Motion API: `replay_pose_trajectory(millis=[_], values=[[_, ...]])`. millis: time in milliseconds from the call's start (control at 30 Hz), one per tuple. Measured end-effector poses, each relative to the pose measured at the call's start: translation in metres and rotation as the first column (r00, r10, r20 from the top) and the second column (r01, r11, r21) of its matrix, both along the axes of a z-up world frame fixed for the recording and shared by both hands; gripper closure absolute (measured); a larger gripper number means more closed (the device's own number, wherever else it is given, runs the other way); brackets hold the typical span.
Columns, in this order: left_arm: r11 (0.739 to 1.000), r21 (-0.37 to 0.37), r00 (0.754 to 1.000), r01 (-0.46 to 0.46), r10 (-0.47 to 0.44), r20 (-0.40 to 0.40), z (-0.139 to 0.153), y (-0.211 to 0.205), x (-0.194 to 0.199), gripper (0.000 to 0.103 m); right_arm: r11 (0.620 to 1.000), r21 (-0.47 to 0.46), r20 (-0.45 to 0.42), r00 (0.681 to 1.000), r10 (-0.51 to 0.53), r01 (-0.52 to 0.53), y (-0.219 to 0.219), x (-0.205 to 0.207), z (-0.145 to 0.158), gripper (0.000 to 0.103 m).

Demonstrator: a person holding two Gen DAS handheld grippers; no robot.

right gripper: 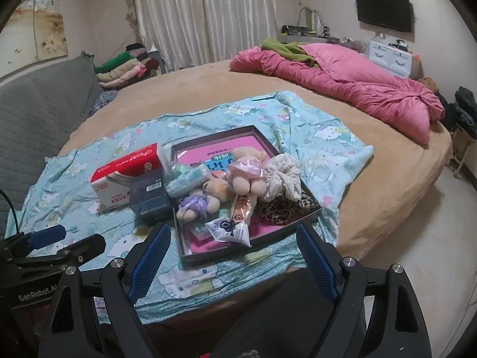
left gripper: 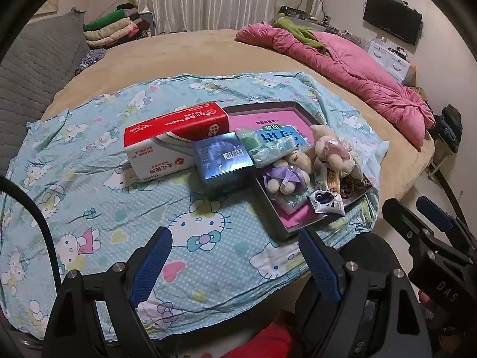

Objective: Organize soft objects

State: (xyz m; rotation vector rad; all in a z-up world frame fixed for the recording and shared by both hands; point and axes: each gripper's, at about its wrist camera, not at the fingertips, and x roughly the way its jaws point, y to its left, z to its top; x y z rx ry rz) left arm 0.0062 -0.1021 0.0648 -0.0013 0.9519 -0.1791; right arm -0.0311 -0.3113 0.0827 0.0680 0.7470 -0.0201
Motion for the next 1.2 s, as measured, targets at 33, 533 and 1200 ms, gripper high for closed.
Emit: replay_pose_trajectory(millis=[33, 533, 1200], values=[[1.000, 0.001, 1.000, 0.003, -0.003, -0.002, -0.0011, -0.0006, -0.0002, 0.017, 1.000, -0.001, -0.001, 1.000, 0.004, -0.004, 0.0011, 0.0001, -0.0011, 0.016], [1.000, 0.014, 1.000, 0.011, -0.010, -0.007, -0.0046, -0.0041, -0.0019, 0.017, 1.000, 0.013, -0.015, 1.000, -0.011, 0.011, -0.0013, 0.0011, -0.0046, 0.016], [1.000, 0.017, 1.000, 0.017, -0.017, 0.004, -0.0038, -0.0054, -0.0027, 0.017, 0.999, 0.034, -0.045, 0.999, -0.013, 0.014, -0.0026, 0.0026, -0.0088, 0.016]])
